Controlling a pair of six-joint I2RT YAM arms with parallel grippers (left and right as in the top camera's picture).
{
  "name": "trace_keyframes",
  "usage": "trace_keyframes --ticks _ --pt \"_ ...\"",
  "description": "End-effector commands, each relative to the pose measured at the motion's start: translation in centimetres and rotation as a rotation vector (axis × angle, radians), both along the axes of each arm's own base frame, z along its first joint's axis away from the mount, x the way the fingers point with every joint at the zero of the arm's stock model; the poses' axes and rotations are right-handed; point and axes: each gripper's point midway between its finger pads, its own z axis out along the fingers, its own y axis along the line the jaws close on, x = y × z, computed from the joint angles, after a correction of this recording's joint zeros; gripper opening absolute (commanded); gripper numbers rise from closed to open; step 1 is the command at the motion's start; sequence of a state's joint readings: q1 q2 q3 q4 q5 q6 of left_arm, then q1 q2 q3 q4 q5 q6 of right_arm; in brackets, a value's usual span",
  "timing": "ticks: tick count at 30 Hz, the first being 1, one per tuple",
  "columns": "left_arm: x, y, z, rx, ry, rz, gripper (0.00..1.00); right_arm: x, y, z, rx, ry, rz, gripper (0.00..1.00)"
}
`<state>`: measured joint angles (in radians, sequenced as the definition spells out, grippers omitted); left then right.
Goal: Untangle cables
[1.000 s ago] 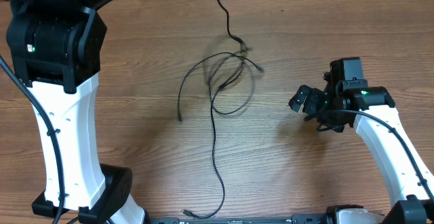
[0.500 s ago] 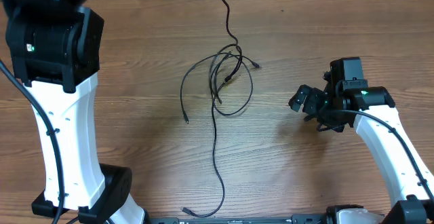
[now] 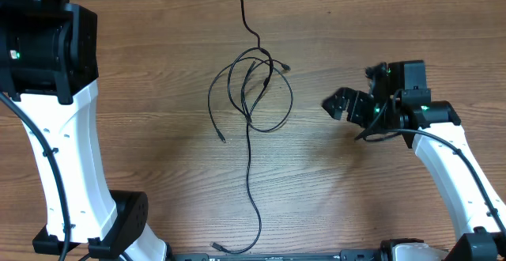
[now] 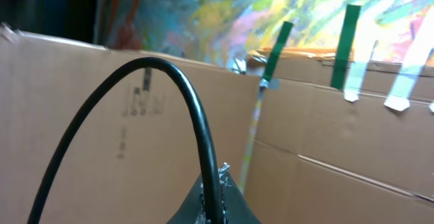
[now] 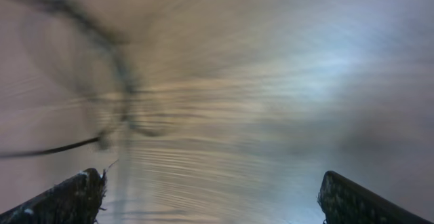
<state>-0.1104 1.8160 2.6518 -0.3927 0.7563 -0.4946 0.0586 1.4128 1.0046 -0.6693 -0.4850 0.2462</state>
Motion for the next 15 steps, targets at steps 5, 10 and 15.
trace_keyframes --ticks 5,10,15 --pt "-3.2 -1.9 -0.5 0.058 0.012 -0.188 0.04 0.3 7.5 9.5 0.352 -0.425 0.442 1.0" --pt "-4.5 -2.7 -1.3 0.077 0.067 -0.29 0.04 0.8 10.4 13.4 0.352 -0.682 0.566 1.0" --pt "-5.0 -2.9 -1.6 0.074 0.101 -0.332 0.04 0.4 13.1 16.3 0.321 -0.905 0.666 1.0"
